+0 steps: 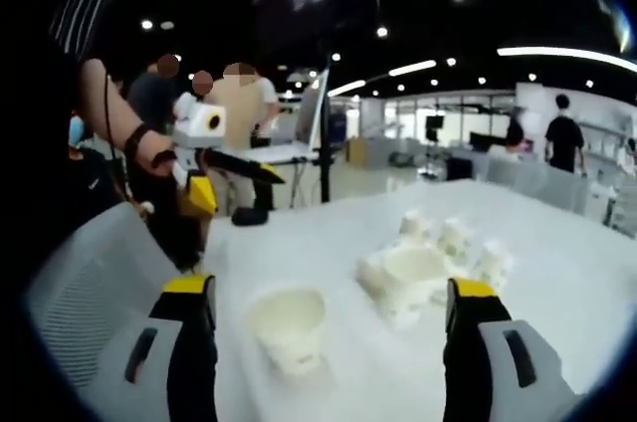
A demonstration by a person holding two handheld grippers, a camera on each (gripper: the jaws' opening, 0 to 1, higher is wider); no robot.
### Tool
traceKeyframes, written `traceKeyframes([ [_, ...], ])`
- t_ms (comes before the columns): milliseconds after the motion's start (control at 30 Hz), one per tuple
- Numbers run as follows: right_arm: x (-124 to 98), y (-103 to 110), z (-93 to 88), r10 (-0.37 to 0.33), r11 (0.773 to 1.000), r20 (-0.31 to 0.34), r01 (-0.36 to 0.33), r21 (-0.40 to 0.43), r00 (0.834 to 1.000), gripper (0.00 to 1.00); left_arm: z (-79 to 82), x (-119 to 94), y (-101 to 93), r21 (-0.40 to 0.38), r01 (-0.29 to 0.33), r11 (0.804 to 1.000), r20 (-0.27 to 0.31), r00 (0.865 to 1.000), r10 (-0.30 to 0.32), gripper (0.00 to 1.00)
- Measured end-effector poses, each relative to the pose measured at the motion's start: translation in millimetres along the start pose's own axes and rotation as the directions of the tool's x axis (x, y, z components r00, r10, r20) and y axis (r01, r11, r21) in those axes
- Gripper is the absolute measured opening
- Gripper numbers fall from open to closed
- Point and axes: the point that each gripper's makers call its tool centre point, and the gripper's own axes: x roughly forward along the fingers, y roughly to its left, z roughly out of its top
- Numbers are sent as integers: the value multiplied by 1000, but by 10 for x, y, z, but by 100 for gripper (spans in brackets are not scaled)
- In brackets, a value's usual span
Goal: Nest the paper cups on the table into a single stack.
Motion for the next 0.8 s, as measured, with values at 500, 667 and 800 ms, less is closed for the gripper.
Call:
traceKeyframes([
  [500, -140, -241, 95, -60, 998, 21, 60, -4, 998, 90, -15, 8, 6, -2, 6, 1000, -3, 1000, -6, 100],
  [667, -274, -407, 113, -101, 995, 16, 102, -13, 995, 89, -1, 7, 22, -3, 7, 1000, 2, 1000, -7, 100],
  [800, -407, -545, 82, -132, 991, 6, 132, -12, 991, 89, 2, 12, 17, -5, 7, 1000, 0, 1000, -7, 100],
])
